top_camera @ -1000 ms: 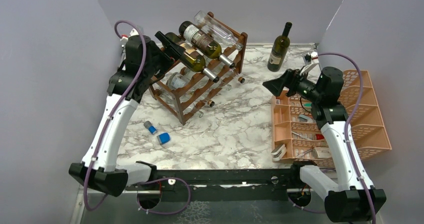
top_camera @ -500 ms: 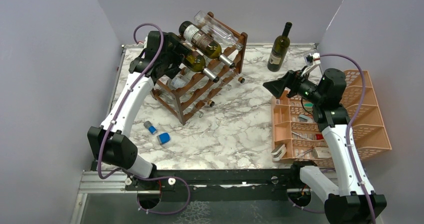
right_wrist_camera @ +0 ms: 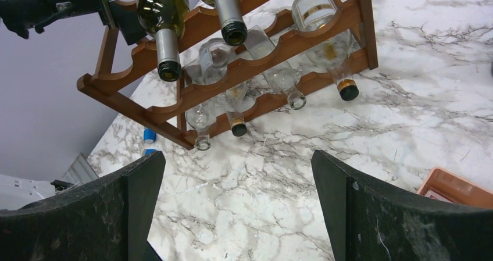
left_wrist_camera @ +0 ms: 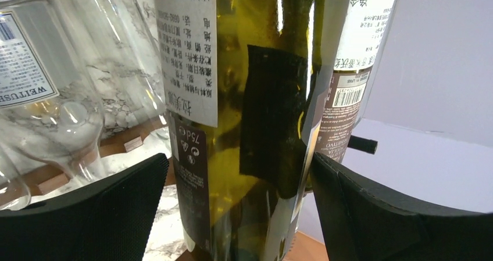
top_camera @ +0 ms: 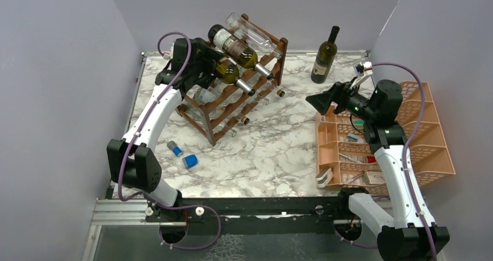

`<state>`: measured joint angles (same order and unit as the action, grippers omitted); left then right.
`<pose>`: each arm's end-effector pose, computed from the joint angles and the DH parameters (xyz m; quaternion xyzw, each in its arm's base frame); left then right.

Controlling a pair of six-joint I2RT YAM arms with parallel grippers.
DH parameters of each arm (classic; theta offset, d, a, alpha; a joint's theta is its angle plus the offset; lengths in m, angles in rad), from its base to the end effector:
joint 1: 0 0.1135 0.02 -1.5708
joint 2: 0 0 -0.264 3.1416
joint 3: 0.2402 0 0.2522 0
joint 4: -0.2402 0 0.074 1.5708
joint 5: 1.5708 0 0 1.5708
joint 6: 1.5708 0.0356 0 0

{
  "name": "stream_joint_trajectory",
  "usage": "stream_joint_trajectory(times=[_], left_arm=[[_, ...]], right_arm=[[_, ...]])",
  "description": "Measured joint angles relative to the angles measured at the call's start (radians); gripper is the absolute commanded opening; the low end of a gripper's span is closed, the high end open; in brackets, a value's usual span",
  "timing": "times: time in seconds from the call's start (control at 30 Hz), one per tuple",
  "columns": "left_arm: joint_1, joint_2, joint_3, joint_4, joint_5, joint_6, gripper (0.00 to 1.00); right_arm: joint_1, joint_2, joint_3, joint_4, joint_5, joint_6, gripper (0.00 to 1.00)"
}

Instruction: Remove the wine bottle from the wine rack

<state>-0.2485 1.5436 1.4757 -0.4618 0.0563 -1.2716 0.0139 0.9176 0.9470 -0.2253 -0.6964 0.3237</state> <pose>0.3444 -0.0895 0.3653 -0.4123 0.7630 -0.3602 0.3435 0.2017 0.0256 0.3706 -0.1018 0.7512 0.3602 0.5437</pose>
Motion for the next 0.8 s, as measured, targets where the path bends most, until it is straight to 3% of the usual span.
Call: stream_joint_trajectory(times=[0.53,0.8], left_arm=[[0.005,0.019,-0.048,0.129,0.013,-0.036,0.62],[0.007,-0.031,-0.092,0.144,0.043,-0.056,0.58]], right_arm=[[0.02,0.016,0.0,0.001,0.0,-0.023,1.0],[0.2,0.089,0.025,0.007,0.059,-0.083,1.0]])
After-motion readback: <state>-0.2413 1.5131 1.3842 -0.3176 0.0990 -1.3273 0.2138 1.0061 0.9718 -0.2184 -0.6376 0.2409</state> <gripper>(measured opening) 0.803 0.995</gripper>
